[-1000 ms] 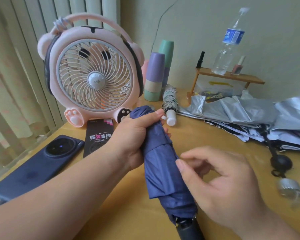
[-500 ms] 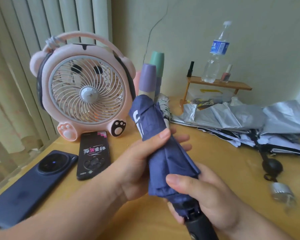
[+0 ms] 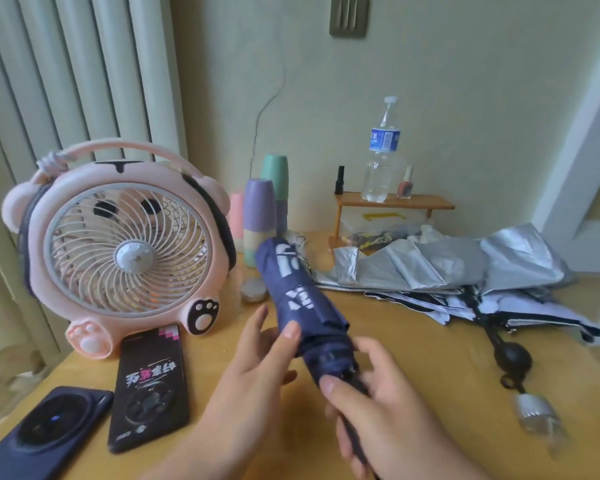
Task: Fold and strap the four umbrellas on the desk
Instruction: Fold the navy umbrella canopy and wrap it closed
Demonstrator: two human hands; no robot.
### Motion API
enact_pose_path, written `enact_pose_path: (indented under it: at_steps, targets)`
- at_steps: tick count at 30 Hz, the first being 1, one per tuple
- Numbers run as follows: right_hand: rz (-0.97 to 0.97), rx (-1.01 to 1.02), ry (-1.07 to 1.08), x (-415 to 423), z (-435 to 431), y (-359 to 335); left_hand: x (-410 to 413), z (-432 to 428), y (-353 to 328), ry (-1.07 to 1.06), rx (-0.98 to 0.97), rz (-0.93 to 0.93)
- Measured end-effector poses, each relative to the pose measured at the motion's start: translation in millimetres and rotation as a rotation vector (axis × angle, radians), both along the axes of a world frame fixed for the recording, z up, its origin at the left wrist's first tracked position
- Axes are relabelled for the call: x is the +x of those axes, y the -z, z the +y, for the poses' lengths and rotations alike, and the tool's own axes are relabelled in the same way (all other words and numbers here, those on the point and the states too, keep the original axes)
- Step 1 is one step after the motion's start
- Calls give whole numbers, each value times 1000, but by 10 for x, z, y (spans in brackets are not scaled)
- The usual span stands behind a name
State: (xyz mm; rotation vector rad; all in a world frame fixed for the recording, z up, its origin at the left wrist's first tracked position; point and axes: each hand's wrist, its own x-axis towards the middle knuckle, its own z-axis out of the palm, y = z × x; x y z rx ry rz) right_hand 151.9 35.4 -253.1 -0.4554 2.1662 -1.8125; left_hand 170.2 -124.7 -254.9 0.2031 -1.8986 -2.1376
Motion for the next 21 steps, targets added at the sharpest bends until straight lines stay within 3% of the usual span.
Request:
enact_pose_path:
  at_steps: [3,5,9,13,17,21]
  targets:
    - [-125,-143,84,-150,69,-27,-34,-43,135,-85,-190,41]
    - [-128,-132,163,-315,48,-10,-47,-90,189,-119,-303,75]
    - [44,127,268,-839,-102,0,-29,-120,229,-148,-456,141]
    - [203,366,218,-1249,-300,-293,-22,-105,253,-127,-558,195]
    - [325,744,136,-1268,-332,-388,-1,-113,242,-125,-588,226]
    - [539,925,288,-1081,32,-370,18,-80,221,-97,-619,253]
